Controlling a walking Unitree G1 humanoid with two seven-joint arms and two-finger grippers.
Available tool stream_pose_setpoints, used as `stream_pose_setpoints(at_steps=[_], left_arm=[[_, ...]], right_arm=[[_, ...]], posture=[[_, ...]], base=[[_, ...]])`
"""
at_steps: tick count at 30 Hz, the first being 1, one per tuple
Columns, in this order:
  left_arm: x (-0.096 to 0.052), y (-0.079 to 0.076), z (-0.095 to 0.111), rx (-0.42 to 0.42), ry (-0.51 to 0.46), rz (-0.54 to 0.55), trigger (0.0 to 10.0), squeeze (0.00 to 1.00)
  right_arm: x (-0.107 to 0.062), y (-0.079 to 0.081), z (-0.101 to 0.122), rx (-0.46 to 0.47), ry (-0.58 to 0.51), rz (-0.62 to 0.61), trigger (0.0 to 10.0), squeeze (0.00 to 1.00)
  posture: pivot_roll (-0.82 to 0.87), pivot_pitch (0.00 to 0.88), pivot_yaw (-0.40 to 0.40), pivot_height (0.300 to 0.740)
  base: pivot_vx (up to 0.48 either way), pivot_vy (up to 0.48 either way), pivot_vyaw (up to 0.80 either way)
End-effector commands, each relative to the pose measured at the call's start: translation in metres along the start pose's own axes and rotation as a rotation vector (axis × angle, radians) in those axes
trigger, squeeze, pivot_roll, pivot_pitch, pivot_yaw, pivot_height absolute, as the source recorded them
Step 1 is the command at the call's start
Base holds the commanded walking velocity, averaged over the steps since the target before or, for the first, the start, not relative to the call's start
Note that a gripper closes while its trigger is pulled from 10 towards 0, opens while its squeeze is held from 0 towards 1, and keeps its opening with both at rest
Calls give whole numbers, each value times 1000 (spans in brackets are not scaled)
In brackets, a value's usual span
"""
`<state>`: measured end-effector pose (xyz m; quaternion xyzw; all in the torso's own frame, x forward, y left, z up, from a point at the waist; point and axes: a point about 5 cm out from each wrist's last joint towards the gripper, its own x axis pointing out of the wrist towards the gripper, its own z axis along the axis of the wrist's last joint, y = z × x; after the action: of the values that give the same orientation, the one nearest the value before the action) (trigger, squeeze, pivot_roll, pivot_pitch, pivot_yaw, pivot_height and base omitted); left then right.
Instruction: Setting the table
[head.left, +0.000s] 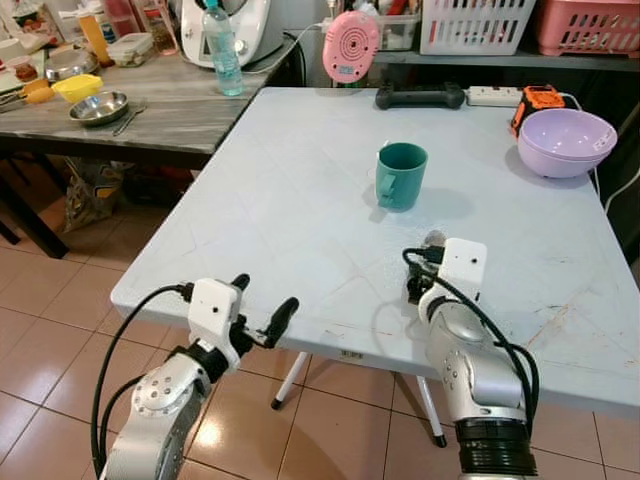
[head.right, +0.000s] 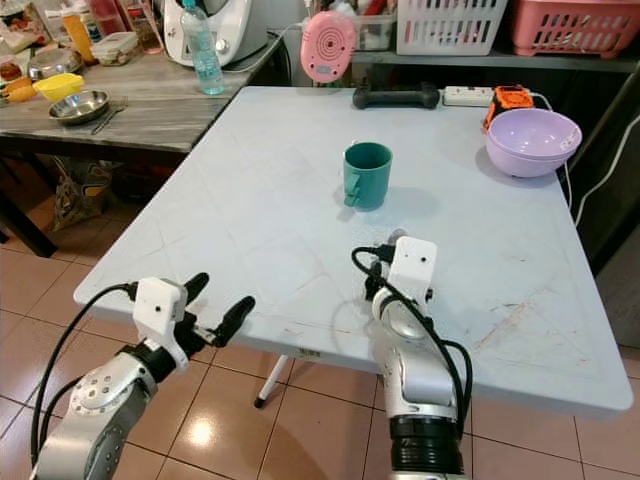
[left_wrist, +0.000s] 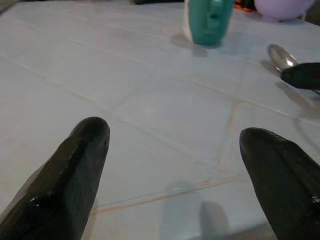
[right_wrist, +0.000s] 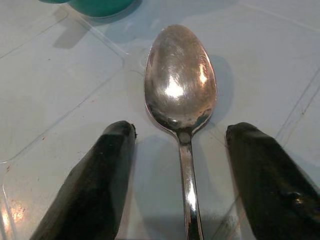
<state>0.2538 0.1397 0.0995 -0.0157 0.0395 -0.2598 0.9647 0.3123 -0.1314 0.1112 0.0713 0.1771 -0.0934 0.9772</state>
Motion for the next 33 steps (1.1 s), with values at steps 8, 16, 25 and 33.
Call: stream_pose_setpoints(at_steps=[8,16,25,33], left_arm=[[-1,0,2,2,9,-14,10000,0],[0,-2,0,-7,16,-37,10000,0],[0,-3,-3,-12,19,-42,10000,0],[-4,-17,-2,-85,20,-186,10000,0]], right_arm=[[-9,9,-28,26,162,39,0,0],[-11,2,-36,-31,224,20,0,0],[-12,-3,-47,-62,270,15,0,0],[-13,-5,-51,-75,279,21,0,0]], posture=[[-97,82,99,740],[-102,78,96,740],[-101,76,93,740],[-105,78,90,740]], base=[[0,0,0],[0,0,0],[0,0,0],[0,0,0]])
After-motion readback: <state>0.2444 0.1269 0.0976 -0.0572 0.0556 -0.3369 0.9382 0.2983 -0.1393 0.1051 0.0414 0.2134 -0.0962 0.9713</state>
